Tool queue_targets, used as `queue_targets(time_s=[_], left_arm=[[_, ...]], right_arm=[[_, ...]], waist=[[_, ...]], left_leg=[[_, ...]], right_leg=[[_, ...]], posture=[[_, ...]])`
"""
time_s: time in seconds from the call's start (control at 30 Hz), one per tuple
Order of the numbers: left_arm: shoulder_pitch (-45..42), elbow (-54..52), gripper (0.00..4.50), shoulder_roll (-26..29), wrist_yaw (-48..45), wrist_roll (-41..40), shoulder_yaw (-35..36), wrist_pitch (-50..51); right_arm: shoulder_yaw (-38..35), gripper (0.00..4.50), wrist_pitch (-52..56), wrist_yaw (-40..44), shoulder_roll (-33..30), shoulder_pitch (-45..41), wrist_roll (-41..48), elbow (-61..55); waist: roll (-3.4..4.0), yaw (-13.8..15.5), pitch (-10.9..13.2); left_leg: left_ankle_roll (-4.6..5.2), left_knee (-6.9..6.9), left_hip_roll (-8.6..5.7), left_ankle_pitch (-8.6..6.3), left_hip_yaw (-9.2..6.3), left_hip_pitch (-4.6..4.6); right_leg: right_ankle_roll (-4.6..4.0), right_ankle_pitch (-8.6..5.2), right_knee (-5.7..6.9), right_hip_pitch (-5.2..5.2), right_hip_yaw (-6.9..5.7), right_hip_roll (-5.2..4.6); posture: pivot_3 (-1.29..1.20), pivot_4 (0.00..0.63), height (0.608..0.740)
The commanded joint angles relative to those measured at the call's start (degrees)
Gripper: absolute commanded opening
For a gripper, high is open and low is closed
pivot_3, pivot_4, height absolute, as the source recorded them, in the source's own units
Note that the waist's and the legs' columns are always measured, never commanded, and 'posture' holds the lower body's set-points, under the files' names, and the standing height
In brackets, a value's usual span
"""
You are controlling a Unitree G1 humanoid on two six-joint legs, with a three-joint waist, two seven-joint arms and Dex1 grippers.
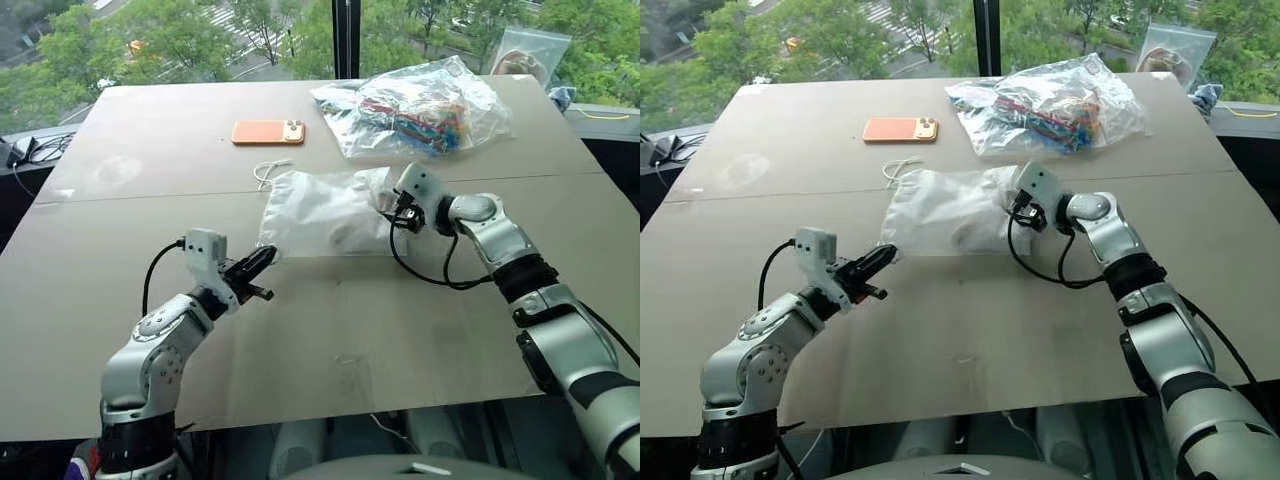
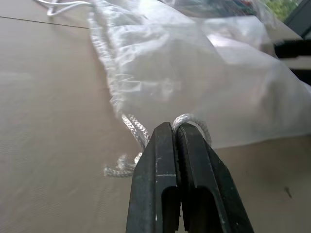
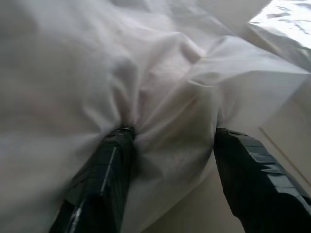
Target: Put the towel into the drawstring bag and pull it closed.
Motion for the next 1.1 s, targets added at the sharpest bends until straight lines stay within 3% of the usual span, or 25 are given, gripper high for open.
queue_targets(time_s=[0.03,0.13,0.3,0.43,0.57,0.77,0.83,0.9,1.0,1.1], left_arm=[[-1.85,0.13,0.0,-1.35,5.71,-0.74,4.15,-0.71],[-2.06,0.9,0.0,-1.59,5.66,-0.88,3.84,-0.64],[0.85,2.12,0.0,-1.67,3.66,-0.57,3.01,-1.32],[3.64,2.01,0.0,-1.43,2.52,-0.34,2.69,-2.07],[6.48,2.74,0.0,0.72,-0.63,3.97,-1.07,-6.28],[9.78,0.08,0.0,0.1,0.01,7.12,-3.72,-10.81],[10.97,-0.99,0.0,-1.23,1.95,7.4,-3.22,-11.58],[12.5,-2.18,0.0,-2.17,3.11,7.67,-2.69,-12.27],[14.3,-2.94,0.0,-3.47,5.07,7.58,-0.91,-12.97],[14.86,-2.14,0.0,-3.95,6.05,7.71,0.05,-13.93]], right_arm=[[3.96,1.55,13.02,11.98,-3.58,8.16,10.43,-20.99],[2.27,1.55,20.14,9.89,-5.79,12.85,13.98,-32.2],[-5.37,1.55,23.39,1.28,-6.36,17.5,15.08,-39.02],[-15.4,1.55,26.06,-4.26,-4.09,14.6,20.83,-41.22],[-12.89,1.55,13.11,-16.38,0.92,3.04,8.02,-23.99],[-3.68,1.55,-6.44,-19.92,7.1,-4.89,-5.22,2.73],[0.67,1.55,-10.1,-16.9,8.29,-4.96,-8.56,8.38],[3.63,1.55,-10.01,-9.76,7.13,-1.81,-8.19,6.42],[6.01,1.55,-2.03,2.42,1.69,6.64,-2.13,-9.09],[5.95,1.55,5.8,6.84,-4.18,14.9,2.76,-24.51]], waist=[[0.03,0.0,0.01],[0.04,-0.41,0.01],[0.02,-0.17,0.0],[0.02,-0.15,0.01],[0.07,-1.2,-0.02],[-0.04,-1.16,-0.14],[-0.02,-1.23,-0.13],[-0.01,-1.15,-0.12],[0.01,-0.93,-0.22],[0.06,-0.86,-0.28]], left_leg=[[0.0,-0.03,0.0,0.0,0.0,0.02],[0.0,-0.05,-0.02,0.0,0.03,0.1],[-0.04,-0.01,-0.05,0.04,0.1,0.17],[-0.06,-0.01,-0.04,0.05,0.08,0.15],[-0.06,-0.02,0.02,0.05,0.22,0.29],[-0.09,-0.16,0.0,0.06,0.24,0.31],[-0.09,-0.17,-0.01,0.06,0.36,0.29],[-0.09,-0.19,-0.02,0.06,0.36,0.21],[-0.08,-0.27,-0.03,0.03,0.27,0.12],[-0.02,-0.35,-0.02,-0.01,0.09,0.12]], right_leg=[[0.0,0.0,0.01,0.0,0.0,0.0],[0.0,0.0,0.12,-0.01,0.07,0.02],[0.01,-0.01,0.18,0.0,0.14,0.07],[0.0,-0.01,0.18,0.0,0.14,0.09],[0.0,-0.01,0.22,0.0,0.28,0.18],[-0.04,0.0,0.2,0.02,0.29,0.13],[-0.03,0.0,0.17,-0.03,0.37,0.09],[-0.03,0.0,0.07,-0.05,0.35,0.05],[-0.01,-0.01,-0.16,-0.04,0.24,-0.04],[0.0,-0.01,-0.26,-0.01,0.17,-0.09]], posture=[[0.0,0.15,0.74],[0.0,0.15,0.74],[0.0,0.15,0.74],[0.0,0.15,0.74],[0.0,0.15,0.74],[0.0,0.15,0.74],[0.0,0.15,0.74],[0.0,0.15,0.74],[0.0,0.15,0.74],[0.0,0.15,0.74]])
